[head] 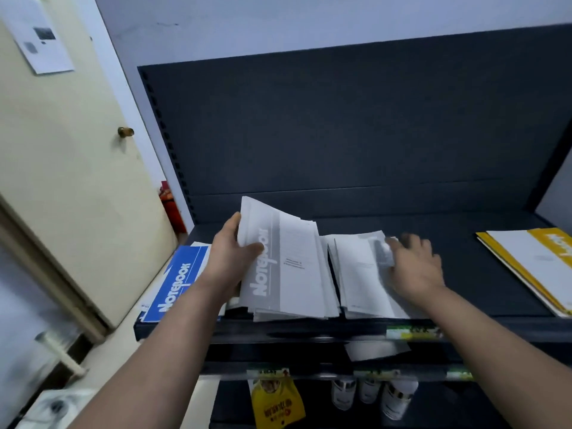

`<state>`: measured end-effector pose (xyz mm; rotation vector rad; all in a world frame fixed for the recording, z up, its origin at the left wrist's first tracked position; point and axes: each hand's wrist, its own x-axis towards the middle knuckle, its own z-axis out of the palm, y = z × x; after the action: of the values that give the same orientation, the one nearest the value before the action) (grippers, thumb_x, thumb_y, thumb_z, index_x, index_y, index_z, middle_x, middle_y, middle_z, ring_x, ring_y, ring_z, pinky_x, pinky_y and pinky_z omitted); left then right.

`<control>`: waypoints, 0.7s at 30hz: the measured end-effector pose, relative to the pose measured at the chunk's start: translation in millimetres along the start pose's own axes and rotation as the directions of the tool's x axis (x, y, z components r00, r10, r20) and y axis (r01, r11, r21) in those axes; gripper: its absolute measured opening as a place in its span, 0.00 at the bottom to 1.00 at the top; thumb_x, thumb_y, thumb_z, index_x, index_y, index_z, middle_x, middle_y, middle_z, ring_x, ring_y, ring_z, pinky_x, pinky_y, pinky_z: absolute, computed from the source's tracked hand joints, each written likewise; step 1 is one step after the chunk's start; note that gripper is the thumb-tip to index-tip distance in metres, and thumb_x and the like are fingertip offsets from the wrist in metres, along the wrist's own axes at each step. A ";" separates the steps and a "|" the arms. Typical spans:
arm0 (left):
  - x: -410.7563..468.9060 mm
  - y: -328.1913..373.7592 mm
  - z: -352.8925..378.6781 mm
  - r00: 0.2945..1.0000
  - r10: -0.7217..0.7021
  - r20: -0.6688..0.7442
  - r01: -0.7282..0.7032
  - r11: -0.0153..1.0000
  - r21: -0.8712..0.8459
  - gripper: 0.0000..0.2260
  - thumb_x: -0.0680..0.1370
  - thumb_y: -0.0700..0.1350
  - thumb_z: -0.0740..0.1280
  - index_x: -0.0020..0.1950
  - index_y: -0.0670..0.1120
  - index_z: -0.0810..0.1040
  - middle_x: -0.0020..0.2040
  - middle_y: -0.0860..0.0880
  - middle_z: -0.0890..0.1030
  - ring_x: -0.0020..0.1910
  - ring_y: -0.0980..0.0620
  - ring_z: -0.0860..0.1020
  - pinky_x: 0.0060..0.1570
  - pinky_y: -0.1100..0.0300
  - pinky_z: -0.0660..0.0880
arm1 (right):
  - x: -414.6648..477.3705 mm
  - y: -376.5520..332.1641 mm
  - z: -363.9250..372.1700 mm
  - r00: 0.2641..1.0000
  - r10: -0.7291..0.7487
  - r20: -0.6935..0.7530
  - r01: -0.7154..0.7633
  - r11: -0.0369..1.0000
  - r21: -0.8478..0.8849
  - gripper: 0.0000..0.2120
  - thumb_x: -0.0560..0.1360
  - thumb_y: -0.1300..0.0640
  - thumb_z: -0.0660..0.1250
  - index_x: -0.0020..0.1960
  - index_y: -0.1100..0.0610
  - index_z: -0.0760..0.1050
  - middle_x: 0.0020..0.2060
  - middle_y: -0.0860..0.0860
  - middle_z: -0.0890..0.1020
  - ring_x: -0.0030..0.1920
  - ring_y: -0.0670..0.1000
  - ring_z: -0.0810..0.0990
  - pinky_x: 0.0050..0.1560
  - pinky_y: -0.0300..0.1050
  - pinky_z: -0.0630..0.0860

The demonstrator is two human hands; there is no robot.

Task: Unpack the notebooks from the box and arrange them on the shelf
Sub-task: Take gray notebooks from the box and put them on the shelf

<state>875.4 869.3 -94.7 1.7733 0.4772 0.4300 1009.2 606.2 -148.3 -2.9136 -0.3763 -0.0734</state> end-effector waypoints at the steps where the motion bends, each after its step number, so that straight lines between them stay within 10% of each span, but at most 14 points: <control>1: 2.5 1.7 4.4 1.000 -0.009 0.007 0.009 1.000 -0.023 0.20 0.76 0.31 0.64 0.63 0.51 0.74 0.52 0.46 0.83 0.48 0.44 0.83 0.45 0.43 0.82 | 2.7 -3.7 -1.4 0.996 -0.085 -0.025 0.085 0.996 -0.022 0.26 0.76 0.57 0.61 0.73 0.50 0.62 0.71 0.54 0.63 0.69 0.57 0.62 0.65 0.54 0.64; 5: 16.9 -0.7 22.5 0.995 -0.094 0.014 0.095 0.993 -0.070 0.20 0.76 0.29 0.64 0.62 0.49 0.73 0.50 0.46 0.83 0.43 0.47 0.83 0.36 0.53 0.81 | 15.4 -15.4 -3.3 0.957 -0.288 -0.033 0.283 0.954 -0.098 0.24 0.78 0.60 0.60 0.72 0.48 0.65 0.69 0.50 0.67 0.68 0.53 0.64 0.64 0.51 0.65; 10: 32.8 -34.2 39.8 0.995 -0.063 -0.077 0.097 0.779 0.620 0.10 0.73 0.35 0.63 0.53 0.44 0.69 0.46 0.46 0.79 0.48 0.41 0.78 0.44 0.54 0.74 | 22.5 -16.5 0.2 0.925 -0.380 -0.006 0.374 0.912 -0.170 0.21 0.76 0.62 0.59 0.68 0.50 0.69 0.66 0.49 0.70 0.66 0.52 0.66 0.63 0.50 0.66; 13: 35.2 -38.6 41.7 0.995 -0.070 -0.066 0.096 0.656 0.748 0.06 0.72 0.38 0.62 0.48 0.44 0.69 0.47 0.45 0.77 0.49 0.41 0.76 0.41 0.56 0.68 | 20.5 -18.5 5.0 0.911 -0.411 0.033 0.411 0.898 -0.159 0.18 0.78 0.59 0.58 0.67 0.51 0.69 0.65 0.49 0.71 0.67 0.52 0.66 0.65 0.50 0.66; 21: 32.7 -25.4 45.2 0.998 0.051 0.037 -0.053 0.372 0.927 0.21 0.77 0.40 0.63 0.70 0.48 0.70 0.65 0.45 0.70 0.65 0.44 0.67 0.56 0.51 0.73 | 8.8 -25.9 8.2 0.922 -0.383 0.065 0.388 0.905 -0.172 0.18 0.80 0.53 0.56 0.69 0.51 0.68 0.66 0.49 0.71 0.69 0.52 0.65 0.66 0.49 0.64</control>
<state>924.3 855.3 -128.9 2.9312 0.7539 0.1694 1011.2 634.6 -150.6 -2.9713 -0.9986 -0.1298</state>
